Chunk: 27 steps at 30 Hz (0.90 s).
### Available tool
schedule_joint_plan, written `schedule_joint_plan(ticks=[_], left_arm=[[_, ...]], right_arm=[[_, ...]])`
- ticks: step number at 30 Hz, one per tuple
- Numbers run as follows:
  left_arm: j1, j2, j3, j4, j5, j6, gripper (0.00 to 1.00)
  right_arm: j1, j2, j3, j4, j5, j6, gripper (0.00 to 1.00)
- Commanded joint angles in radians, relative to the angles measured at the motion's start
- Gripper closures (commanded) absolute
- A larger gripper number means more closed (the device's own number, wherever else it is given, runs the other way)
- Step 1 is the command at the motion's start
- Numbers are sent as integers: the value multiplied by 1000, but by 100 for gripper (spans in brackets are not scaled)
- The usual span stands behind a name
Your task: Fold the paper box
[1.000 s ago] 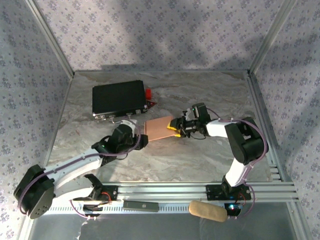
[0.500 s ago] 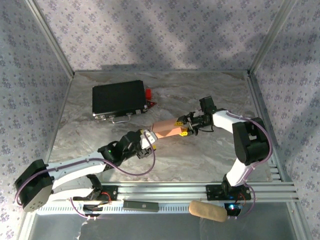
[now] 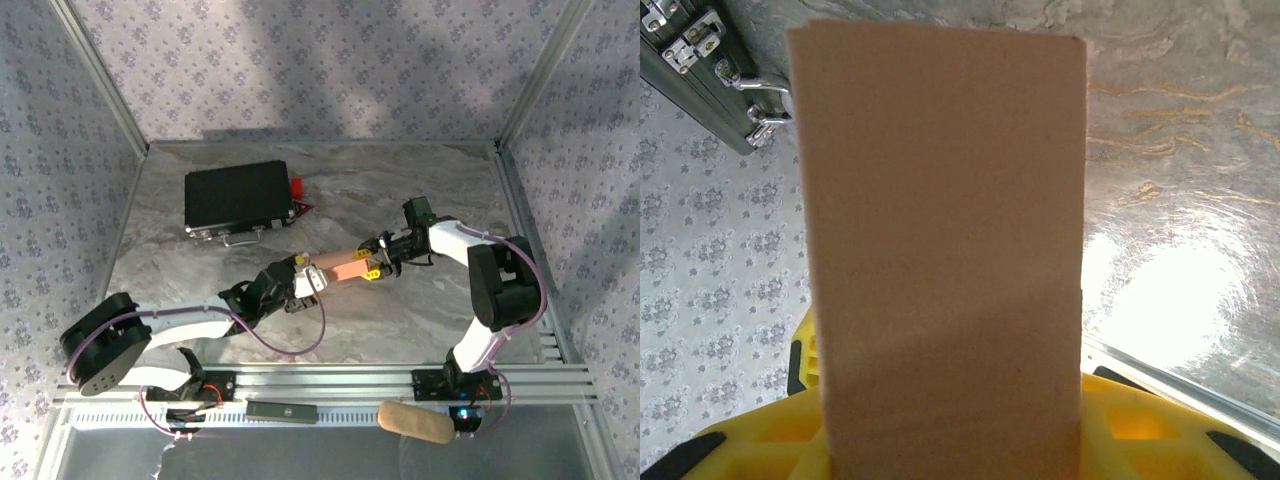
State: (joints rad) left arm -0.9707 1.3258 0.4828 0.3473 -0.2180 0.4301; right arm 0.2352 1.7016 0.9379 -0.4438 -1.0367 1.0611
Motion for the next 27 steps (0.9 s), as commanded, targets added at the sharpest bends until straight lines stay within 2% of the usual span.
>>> schedule_joint_plan(ticks=[1,7,9,12,15,22,27], left_arm=[[1,41,64,59,18,16,23],[-5,96,104,40,40,10,32],[-5,92,112,27,46,1,37],[-6,85,122,-4,68,-2,47],[-6,73,130,-38,78,-3,52],[-6,11,151,-157,116,-29,57],[0,-41,211,-356,180,-72,57]], right_arm=[[-4,-18,-5,-66,9,-10,63],[-10,-25,-7,-74,4,-12,63],[-12,-24,-7,-74,2,-13,62],[-13,-19,-7,-74,-5,-16,59],[-17,-22,-2,-74,-9,-15,54],[-46,-52,33,-133,6,-73,39],[-89,-178,108,-270,117,-197,35]])
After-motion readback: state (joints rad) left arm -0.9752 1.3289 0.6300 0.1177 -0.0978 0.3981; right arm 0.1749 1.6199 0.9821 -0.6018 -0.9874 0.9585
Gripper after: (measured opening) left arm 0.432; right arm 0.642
